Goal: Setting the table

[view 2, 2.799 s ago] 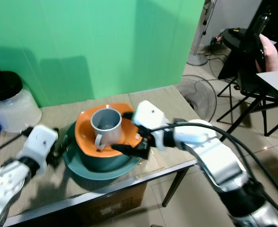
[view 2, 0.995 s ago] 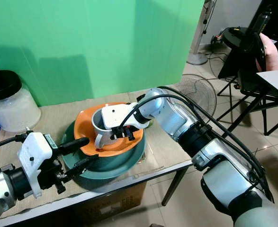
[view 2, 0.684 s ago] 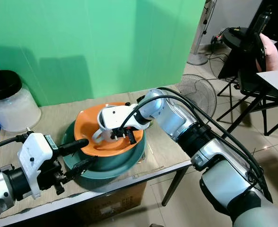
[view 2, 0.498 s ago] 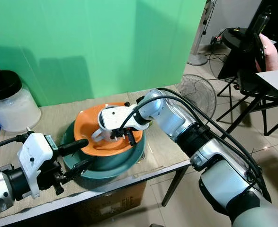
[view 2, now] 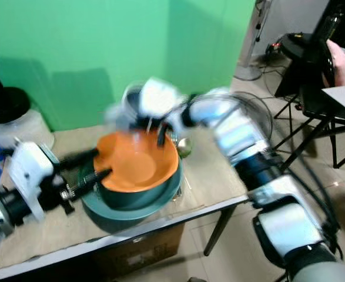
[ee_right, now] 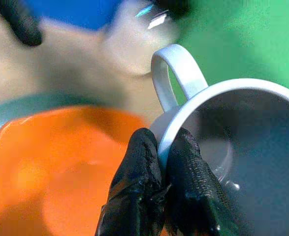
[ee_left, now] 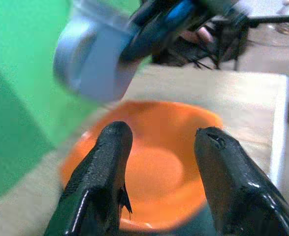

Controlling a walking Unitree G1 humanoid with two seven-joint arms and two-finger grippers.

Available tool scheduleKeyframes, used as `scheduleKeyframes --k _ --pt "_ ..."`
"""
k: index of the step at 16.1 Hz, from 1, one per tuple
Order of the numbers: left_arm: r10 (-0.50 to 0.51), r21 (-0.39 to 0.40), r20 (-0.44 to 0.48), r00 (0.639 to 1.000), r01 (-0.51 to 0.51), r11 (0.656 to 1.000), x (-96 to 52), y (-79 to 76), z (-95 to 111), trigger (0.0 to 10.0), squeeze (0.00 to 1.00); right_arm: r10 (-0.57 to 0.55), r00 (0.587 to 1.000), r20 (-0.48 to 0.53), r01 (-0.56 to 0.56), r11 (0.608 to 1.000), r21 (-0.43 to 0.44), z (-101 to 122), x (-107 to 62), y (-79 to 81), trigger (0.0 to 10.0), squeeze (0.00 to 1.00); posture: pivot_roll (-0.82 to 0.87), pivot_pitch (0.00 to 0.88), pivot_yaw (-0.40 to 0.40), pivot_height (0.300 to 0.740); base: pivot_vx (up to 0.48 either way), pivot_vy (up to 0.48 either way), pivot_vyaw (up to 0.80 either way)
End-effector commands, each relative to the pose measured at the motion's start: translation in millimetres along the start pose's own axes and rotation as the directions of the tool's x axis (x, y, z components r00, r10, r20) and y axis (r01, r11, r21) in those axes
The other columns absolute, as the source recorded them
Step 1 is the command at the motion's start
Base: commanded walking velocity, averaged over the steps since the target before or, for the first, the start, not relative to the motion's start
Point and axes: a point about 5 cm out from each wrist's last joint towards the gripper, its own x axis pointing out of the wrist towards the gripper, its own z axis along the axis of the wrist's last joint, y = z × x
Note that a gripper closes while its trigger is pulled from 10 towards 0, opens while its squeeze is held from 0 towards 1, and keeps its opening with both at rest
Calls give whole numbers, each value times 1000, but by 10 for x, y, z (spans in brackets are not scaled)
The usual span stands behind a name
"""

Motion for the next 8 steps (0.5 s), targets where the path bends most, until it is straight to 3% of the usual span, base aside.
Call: scheduleKeyframes --k 1,2,3,4,7,8 --pt "69 3 4 998 -69 998 22 54 -5 10000 0 -103 994 41 101 994 48 39 -160 -74 0 0 -30 0 21 740 0 0 0" --pt "187 -24 4 982 -187 982 101 96 -36 10000 0 -288 955 69 279 953 120 8 -338 -121 78 0 -34 0 19 740 0 0 0" --pt "267 -47 5 964 -266 963 158 104 -63 10000 0 -416 907 68 395 895 206 -45 -471 -111 6549 0 -42 0 23 740 0 0 0" --pt "302 -62 24 953 -300 952 208 62 -65 10000 0 -510 859 45 476 827 299 -132 -577 -29 10000 0 -48 0 21 740 0 0 0" --pt "405 -111 66 912 -397 911 351 -6 -25 10000 0 -590 808 5 550 756 356 -266 -728 424 10000 0 -70 0 27 740 0 0 0" --pt "460 -124 71 885 -450 884 378 -4 -27 10000 0 -647 760 -59 616 689 382 -330 -756 531 10000 0 -86 0 36 740 0 0 0"
